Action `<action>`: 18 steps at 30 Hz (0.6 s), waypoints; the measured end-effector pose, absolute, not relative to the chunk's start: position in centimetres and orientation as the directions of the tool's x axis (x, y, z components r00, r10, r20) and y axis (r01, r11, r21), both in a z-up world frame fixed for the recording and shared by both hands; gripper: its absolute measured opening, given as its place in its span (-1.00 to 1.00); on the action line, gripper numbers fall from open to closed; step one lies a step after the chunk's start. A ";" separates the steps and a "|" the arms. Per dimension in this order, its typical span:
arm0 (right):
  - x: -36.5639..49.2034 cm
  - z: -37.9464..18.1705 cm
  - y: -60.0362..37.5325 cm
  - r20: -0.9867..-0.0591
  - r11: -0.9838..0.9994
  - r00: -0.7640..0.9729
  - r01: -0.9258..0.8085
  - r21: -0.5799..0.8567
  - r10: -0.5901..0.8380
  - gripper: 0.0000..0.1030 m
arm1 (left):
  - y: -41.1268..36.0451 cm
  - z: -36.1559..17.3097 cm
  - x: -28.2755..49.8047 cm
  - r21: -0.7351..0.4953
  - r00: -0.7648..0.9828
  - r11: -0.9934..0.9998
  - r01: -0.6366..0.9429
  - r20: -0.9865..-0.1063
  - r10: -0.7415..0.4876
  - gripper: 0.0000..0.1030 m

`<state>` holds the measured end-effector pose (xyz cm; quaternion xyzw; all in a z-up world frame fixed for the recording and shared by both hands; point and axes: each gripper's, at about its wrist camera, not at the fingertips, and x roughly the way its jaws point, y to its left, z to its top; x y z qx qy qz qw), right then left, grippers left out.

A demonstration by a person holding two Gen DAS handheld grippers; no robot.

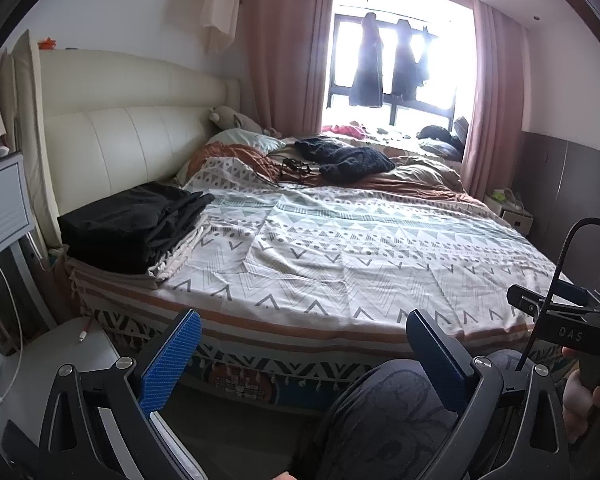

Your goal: Fold large clothes

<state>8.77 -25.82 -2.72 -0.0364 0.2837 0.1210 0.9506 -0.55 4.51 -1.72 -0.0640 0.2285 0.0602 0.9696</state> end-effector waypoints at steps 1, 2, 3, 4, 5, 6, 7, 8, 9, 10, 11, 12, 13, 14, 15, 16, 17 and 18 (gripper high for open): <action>8.7 -2.7 -25.9 -0.547 0.969 0.811 -0.249 -0.002 0.207 0.99 | 4.5 -1.8 -0.5 -0.097 0.887 0.984 -0.147 -0.452 0.088 0.99; 8.8 -2.7 -25.9 -0.547 0.969 0.812 -0.247 -0.003 0.205 0.99 | 4.4 -1.8 -0.5 -0.096 0.887 0.984 -0.147 -0.454 0.088 0.99; 8.9 -2.8 -25.9 -0.548 0.969 0.811 -0.245 0.000 0.205 0.99 | 4.4 -1.9 -0.5 -0.095 0.886 0.984 -0.147 -0.455 0.089 0.99; 9.0 -2.8 -26.0 -0.550 0.970 0.810 -0.244 0.004 0.205 0.99 | 4.4 -1.9 -0.4 -0.095 0.886 0.984 -0.148 -0.456 0.089 0.99; 9.1 -2.9 -26.1 -0.550 0.970 0.810 -0.242 0.006 0.205 0.99 | 4.4 -2.0 -0.3 -0.094 0.884 0.984 -0.150 -0.458 0.091 0.99; 9.2 -3.0 -26.2 -0.550 0.971 0.810 -0.239 0.007 0.203 0.99 | 4.4 -2.0 -0.2 -0.094 0.881 0.984 -0.151 -0.464 0.091 0.99; 9.2 -3.0 -26.2 -0.552 0.973 0.810 -0.232 0.005 0.196 0.99 | 4.5 -2.1 0.0 -0.095 0.881 0.984 -0.151 -0.465 0.090 0.99; 9.4 -3.1 -26.3 -0.555 0.974 0.810 -0.228 0.005 0.192 0.99 | 4.5 -2.1 0.0 -0.094 0.882 0.984 -0.149 -0.462 0.089 0.99; 9.5 -3.2 -26.4 -0.557 0.974 0.808 -0.226 0.007 0.191 0.99 | 4.4 -2.2 0.1 -0.092 0.883 0.984 -0.152 -0.460 0.094 0.99; 9.6 -3.3 -26.4 -0.560 0.975 0.807 -0.222 0.006 0.188 0.99 | 4.4 -2.2 0.2 -0.090 0.882 0.984 -0.156 -0.461 0.097 0.99; 9.7 -3.4 -26.5 -0.562 0.976 0.807 -0.218 0.002 0.182 0.99 | 4.4 -2.2 0.4 -0.091 0.880 0.983 -0.157 -0.464 0.098 0.99; 9.8 -3.4 -26.5 -0.565 0.977 0.806 -0.215 -0.001 0.177 0.99 | 4.3 -2.3 0.6 -0.093 0.878 0.984 -0.154 -0.469 0.093 0.99; 10.0 -3.5 -26.5 -0.567 0.977 0.805 -0.213 -0.001 0.175 0.99 | 4.3 -2.3 0.8 -0.091 0.878 0.984 -0.153 -0.470 0.093 0.99; 10.1 -3.5 -26.6 -0.568 0.977 0.804 -0.211 0.002 0.175 0.99 | 4.2 -2.2 0.9 -0.086 0.878 0.984 -0.154 -0.469 0.096 0.99; 10.2 -3.5 -26.7 -0.568 0.978 0.805 -0.208 0.005 0.174 0.99 | 4.1 -2.2 1.1 -0.079 0.879 0.984 -0.158 -0.465 0.104 0.99; 10.4 -3.5 -26.9 -0.566 0.979 0.806 -0.203 0.009 0.172 0.99 | 4.1 -2.1 1.2 -0.076 0.880 0.984 -0.160 -0.463 0.107 0.99; 10.6 -3.6 -27.0 -0.565 0.980 0.807 -0.201 0.010 0.171 0.99 | 4.1 -2.1 1.3 -0.076 0.881 0.984 -0.162 -0.461 0.109 0.99; 10.7 -3.6 -27.1 -0.566 0.980 0.807 -0.200 0.011 0.170 0.99 | 4.1 -2.0 1.5 -0.077 0.882 0.983 -0.164 -0.459 0.111 0.99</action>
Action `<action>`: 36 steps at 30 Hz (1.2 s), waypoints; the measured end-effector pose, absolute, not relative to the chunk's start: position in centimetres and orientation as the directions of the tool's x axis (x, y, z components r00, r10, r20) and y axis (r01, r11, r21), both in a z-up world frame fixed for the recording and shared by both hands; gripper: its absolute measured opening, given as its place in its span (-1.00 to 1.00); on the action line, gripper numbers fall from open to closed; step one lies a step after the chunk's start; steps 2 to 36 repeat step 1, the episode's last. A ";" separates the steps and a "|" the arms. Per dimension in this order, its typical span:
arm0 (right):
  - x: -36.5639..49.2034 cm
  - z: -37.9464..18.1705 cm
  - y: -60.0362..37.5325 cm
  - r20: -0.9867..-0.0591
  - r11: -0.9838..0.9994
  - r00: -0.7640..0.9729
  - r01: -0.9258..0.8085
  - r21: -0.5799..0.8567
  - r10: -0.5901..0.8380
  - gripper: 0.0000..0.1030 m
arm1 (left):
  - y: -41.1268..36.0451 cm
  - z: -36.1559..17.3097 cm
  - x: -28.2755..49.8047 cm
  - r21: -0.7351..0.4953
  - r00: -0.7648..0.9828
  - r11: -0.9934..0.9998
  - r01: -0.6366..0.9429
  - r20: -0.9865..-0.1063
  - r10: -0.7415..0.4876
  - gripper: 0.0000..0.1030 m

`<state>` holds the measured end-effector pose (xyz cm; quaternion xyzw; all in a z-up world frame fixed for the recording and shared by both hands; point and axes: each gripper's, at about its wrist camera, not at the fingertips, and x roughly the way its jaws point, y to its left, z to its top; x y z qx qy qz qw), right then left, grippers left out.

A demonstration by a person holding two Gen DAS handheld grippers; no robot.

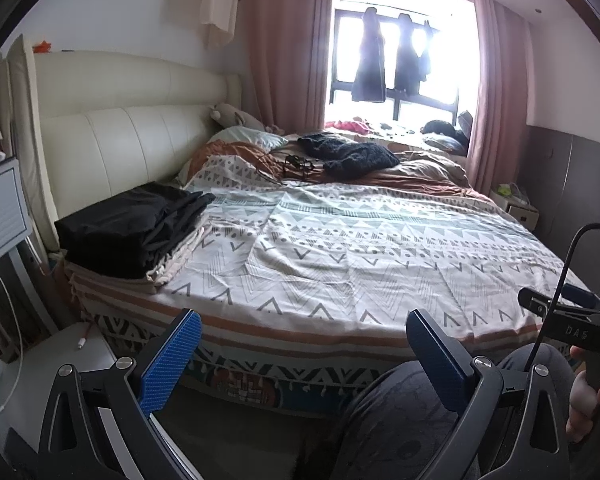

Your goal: Fold large clothes

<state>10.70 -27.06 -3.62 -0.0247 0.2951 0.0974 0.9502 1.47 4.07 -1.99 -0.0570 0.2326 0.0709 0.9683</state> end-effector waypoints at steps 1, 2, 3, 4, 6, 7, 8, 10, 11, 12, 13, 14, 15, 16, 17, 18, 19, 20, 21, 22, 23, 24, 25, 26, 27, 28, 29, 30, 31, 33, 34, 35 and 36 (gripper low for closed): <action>10.9 -3.7 -27.2 -0.568 0.980 0.806 -0.198 0.011 0.169 0.99 | 4.1 -1.9 1.6 -0.077 0.883 0.983 -0.166 -0.456 0.113 0.99; 10.9 -3.7 -27.2 -0.568 0.980 0.806 -0.198 0.011 0.169 0.99 | 4.1 -1.9 1.6 -0.077 0.883 0.983 -0.166 -0.456 0.113 0.99; 10.9 -3.7 -27.2 -0.568 0.980 0.806 -0.198 0.011 0.169 0.99 | 4.1 -1.9 1.6 -0.077 0.883 0.983 -0.166 -0.456 0.113 0.99; 10.9 -3.7 -27.2 -0.568 0.980 0.806 -0.198 0.011 0.169 0.99 | 4.1 -1.9 1.6 -0.077 0.883 0.983 -0.166 -0.456 0.113 0.99; 10.9 -3.7 -27.2 -0.568 0.980 0.806 -0.198 0.011 0.169 0.99 | 4.1 -1.9 1.6 -0.077 0.883 0.983 -0.166 -0.456 0.113 0.99; 10.9 -3.7 -27.2 -0.568 0.980 0.806 -0.198 0.011 0.169 0.99 | 4.1 -1.9 1.6 -0.077 0.883 0.983 -0.166 -0.456 0.113 0.99; 10.9 -3.7 -27.2 -0.568 0.980 0.806 -0.198 0.011 0.169 0.99 | 4.1 -1.9 1.6 -0.077 0.883 0.983 -0.166 -0.456 0.113 0.99; 10.9 -3.7 -27.2 -0.568 0.980 0.806 -0.198 0.011 0.169 0.99 | 4.1 -1.9 1.6 -0.077 0.883 0.983 -0.166 -0.456 0.113 0.99; 10.9 -3.7 -27.2 -0.568 0.980 0.806 -0.198 0.011 0.169 0.99 | 4.1 -1.9 1.6 -0.077 0.883 0.983 -0.166 -0.456 0.113 0.99; 10.9 -3.7 -27.2 -0.568 0.980 0.806 -0.198 0.011 0.169 0.99 | 4.1 -1.9 1.6 -0.077 0.883 0.983 -0.166 -0.456 0.113 0.99; 10.9 -3.7 -27.2 -0.568 0.980 0.806 -0.198 0.011 0.169 0.99 | 4.1 -1.9 1.6 -0.077 0.883 0.983 -0.166 -0.456 0.113 0.99; 10.9 -3.7 -27.2 -0.568 0.980 0.806 -0.198 0.011 0.169 0.99 | 4.1 -1.9 1.6 -0.077 0.883 0.983 -0.166 -0.456 0.113 0.99; 10.9 -3.7 -27.2 -0.568 0.980 0.806 -0.198 0.011 0.169 0.99 | 4.1 -1.9 1.6 -0.077 0.883 0.983 -0.166 -0.456 0.113 0.99; 10.9 -3.7 -27.2 -0.568 0.980 0.806 -0.198 0.011 0.169 0.99 | 4.1 -1.9 1.6 -0.077 0.883 0.983 -0.166 -0.456 0.113 0.99; 10.9 -3.7 -27.2 -0.568 0.980 0.806 -0.198 0.011 0.169 0.99 | 4.1 -1.9 1.6 -0.077 0.883 0.983 -0.166 -0.456 0.113 0.99; 10.9 -3.7 -27.2 -0.568 0.980 0.806 -0.198 0.011 0.169 0.99 | 4.1 -1.9 1.6 -0.077 0.883 0.983 -0.166 -0.456 0.113 0.99; 10.9 -3.7 -27.2 -0.568 0.980 0.806 -0.198 0.011 0.169 0.99 | 4.1 -1.9 1.6 -0.077 0.883 0.983 -0.166 -0.456 0.113 0.99; 10.9 -3.7 -27.2 -0.568 0.980 0.806 -0.198 0.011 0.169 0.99 | 4.1 -1.9 1.6 -0.077 0.883 0.983 -0.166 -0.456 0.113 0.99; 10.9 -3.7 -27.2 -0.568 0.980 0.806 -0.198 0.011 0.169 0.99 | 4.1 -1.9 1.6 -0.077 0.883 0.983 -0.166 -0.456 0.113 0.99; 10.9 -3.7 -27.2 -0.568 0.980 0.806 -0.198 0.011 0.169 0.99 | 4.1 -1.9 1.6 -0.077 0.883 0.983 -0.166 -0.456 0.113 0.99; 10.9 -3.7 -27.2 -0.568 0.980 0.806 -0.198 0.011 0.169 0.99 | 4.1 -1.9 1.6 -0.077 0.883 0.983 -0.166 -0.456 0.113 0.99; 10.9 -3.7 -27.2 -0.568 0.980 0.806 -0.198 0.011 0.169 0.99 | 4.1 -1.9 1.6 -0.077 0.883 0.983 -0.166 -0.456 0.113 0.99; 10.9 -3.7 -27.2 -0.568 0.980 0.806 -0.198 0.011 0.169 0.99 | 4.1 -1.9 1.6 -0.077 0.883 0.983 -0.166 -0.456 0.113 0.99; 10.9 -3.7 -27.2 -0.568 0.980 0.806 -0.198 0.011 0.169 0.99 | 4.1 -1.9 1.6 -0.077 0.883 0.983 -0.166 -0.456 0.113 0.99; 10.9 -3.7 -27.2 -0.568 0.980 0.806 -0.198 0.011 0.169 0.99 | 4.1 -1.9 1.6 -0.077 0.883 0.983 -0.166 -0.456 0.113 0.99; 10.9 -3.7 -27.2 -0.568 0.980 0.806 -0.198 0.011 0.169 0.99 | 4.1 -1.9 1.6 -0.077 0.883 0.983 -0.166 -0.456 0.113 0.99; 10.9 -3.7 -27.2 -0.568 0.980 0.806 -0.198 0.011 0.169 0.99 | 4.1 -1.9 1.6 -0.077 0.883 0.983 -0.166 -0.456 0.113 0.99; 10.9 -3.7 -27.2 -0.568 0.980 0.806 -0.198 0.011 0.169 0.99 | 4.1 -1.9 1.6 -0.077 0.883 0.983 -0.166 -0.456 0.113 0.99; 10.9 -3.7 -27.2 -0.568 0.980 0.806 -0.198 0.011 0.169 0.99 | 4.1 -1.9 1.6 -0.077 0.883 0.983 -0.166 -0.456 0.113 0.99; 10.9 -3.7 -27.2 -0.568 0.980 0.806 -0.198 0.011 0.169 0.99 | 4.1 -1.9 1.6 -0.077 0.883 0.983 -0.166 -0.456 0.113 0.99; 10.9 -3.7 -27.2 -0.568 0.980 0.806 -0.198 0.011 0.169 0.99 | 4.1 -1.9 1.6 -0.077 0.883 0.983 -0.166 -0.456 0.113 0.99; 10.9 -3.7 -27.2 -0.568 0.980 0.806 -0.198 0.011 0.169 0.99 | 4.1 -1.9 1.6 -0.077 0.883 0.983 -0.166 -0.456 0.113 0.99; 10.9 -3.7 -27.2 -0.568 0.980 0.806 -0.198 0.011 0.169 0.99 | 4.1 -1.9 1.6 -0.077 0.883 0.983 -0.166 -0.456 0.113 0.99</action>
